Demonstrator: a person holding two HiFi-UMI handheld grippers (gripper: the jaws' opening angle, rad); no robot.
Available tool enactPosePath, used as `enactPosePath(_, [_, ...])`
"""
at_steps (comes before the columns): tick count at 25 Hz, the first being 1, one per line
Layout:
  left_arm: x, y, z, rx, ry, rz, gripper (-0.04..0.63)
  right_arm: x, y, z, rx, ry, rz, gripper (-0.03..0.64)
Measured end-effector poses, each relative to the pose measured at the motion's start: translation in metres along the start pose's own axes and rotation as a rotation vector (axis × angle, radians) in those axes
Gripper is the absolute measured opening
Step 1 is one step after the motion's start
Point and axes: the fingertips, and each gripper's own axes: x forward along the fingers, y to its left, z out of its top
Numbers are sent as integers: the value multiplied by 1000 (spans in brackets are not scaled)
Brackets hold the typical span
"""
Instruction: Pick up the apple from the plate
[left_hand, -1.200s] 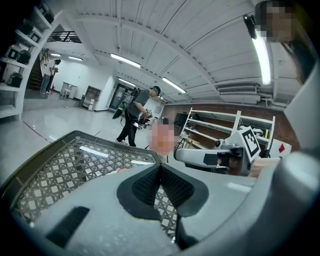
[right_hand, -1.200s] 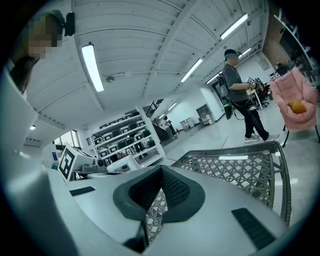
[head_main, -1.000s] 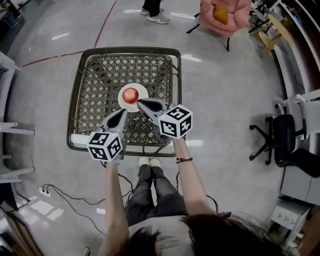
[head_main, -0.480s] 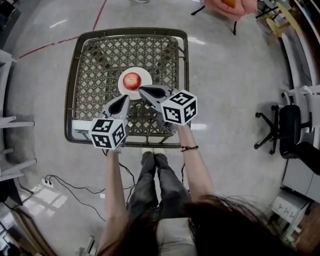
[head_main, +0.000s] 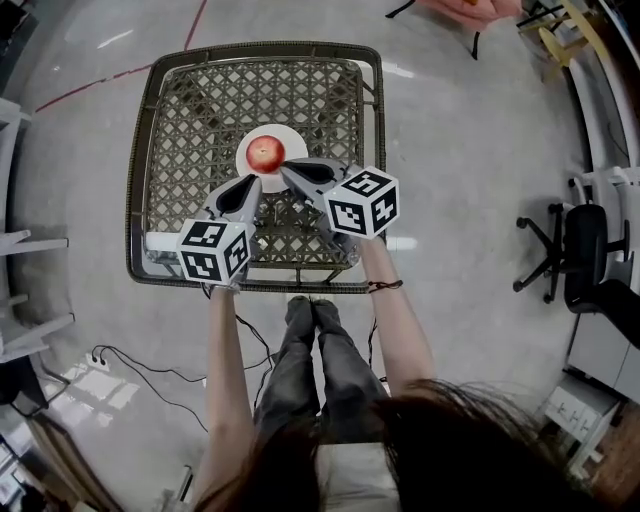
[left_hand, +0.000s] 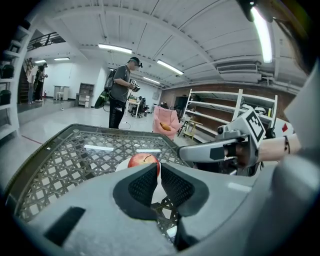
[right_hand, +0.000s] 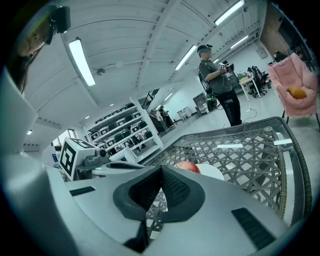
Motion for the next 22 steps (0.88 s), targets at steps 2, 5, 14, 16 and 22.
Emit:
enactPosePath(2, [3, 3, -3, 0, 6, -2, 23, 1, -3, -2, -1, 2, -1, 8])
enactPosePath(5, [8, 5, -11, 0, 28, -8, 54, 1, -5, -5, 11, -3, 4, 9])
enactPosePath(14, [23, 17, -21, 17, 45, -11, 114, 5, -23, -14, 26, -7, -7, 9])
enactPosePath(16, [27, 19, -23, 18, 47, -8, 119, 6, -28, -16, 30, -8, -15, 9])
enactPosePath(22, [34, 24, -29, 34, 63, -10, 161, 8, -38, -19, 34, -18, -28, 9])
